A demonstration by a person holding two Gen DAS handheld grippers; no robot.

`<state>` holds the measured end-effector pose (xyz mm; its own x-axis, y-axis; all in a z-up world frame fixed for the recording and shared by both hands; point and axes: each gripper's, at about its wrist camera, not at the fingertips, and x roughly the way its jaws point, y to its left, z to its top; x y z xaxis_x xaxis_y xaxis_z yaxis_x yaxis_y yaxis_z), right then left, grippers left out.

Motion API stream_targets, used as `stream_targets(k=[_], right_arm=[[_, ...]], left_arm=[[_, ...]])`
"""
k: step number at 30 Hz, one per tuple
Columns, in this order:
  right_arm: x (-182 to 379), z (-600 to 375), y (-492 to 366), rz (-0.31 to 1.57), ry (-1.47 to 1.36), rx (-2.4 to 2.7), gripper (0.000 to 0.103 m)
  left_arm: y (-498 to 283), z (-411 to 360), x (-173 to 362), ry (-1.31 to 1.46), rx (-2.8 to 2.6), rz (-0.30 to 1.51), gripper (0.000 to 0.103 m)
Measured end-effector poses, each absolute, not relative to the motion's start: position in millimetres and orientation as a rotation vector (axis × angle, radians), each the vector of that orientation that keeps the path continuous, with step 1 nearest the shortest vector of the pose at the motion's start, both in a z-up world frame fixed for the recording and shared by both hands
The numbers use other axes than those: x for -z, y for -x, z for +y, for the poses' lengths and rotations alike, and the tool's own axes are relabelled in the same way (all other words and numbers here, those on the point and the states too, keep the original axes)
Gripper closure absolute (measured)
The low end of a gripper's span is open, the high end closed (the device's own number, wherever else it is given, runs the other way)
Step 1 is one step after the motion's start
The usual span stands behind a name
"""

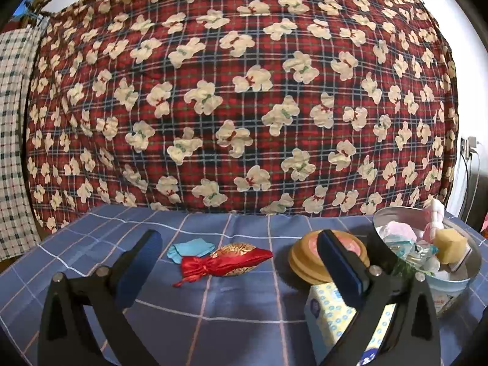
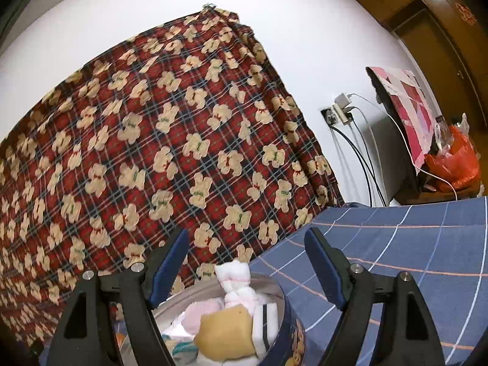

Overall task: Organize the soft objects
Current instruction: 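Move both grippers back from the tin toward the red pouch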

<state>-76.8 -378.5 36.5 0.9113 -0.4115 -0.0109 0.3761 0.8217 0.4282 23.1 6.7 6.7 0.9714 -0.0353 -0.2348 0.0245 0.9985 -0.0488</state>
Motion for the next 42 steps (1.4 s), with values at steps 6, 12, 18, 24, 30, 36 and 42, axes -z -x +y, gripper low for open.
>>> stream_targets(k=[6, 12, 18, 24, 30, 36, 42], right_arm=[[-33, -349, 78, -0.034, -0.377, 0.377, 0.023], [-32, -313, 68, 0.007, -0.325, 0.306, 0.023], [-31, -264, 58, 0.050, -0.318, 0.195, 0.023], [-31, -206, 43, 0.090, -0.268, 0.072, 0.023], [-31, -162, 29, 0.134, -0.262, -0.005, 0.022], [-32, -105, 3, 0.221, -0.261, -0.101, 0.022], [-19, -43, -49, 0.438, -0.230, -0.175, 0.023]], left_arm=[[-21, 23, -7, 0.036, 0.026, 0.243, 0.000], [-20, 47, -5, 0.034, 0.000, 0.251, 0.000], [-22, 82, -4, 0.036, -0.060, 0.255, 0.000], [-29, 124, 0, 0.072, -0.123, 0.276, 0.000], [-33, 155, 1, 0.073, -0.174, 0.276, 0.000], [-45, 184, 2, 0.071, -0.232, 0.282, 0.000], [-46, 207, 3, 0.111, -0.284, 0.293, 0.000]])
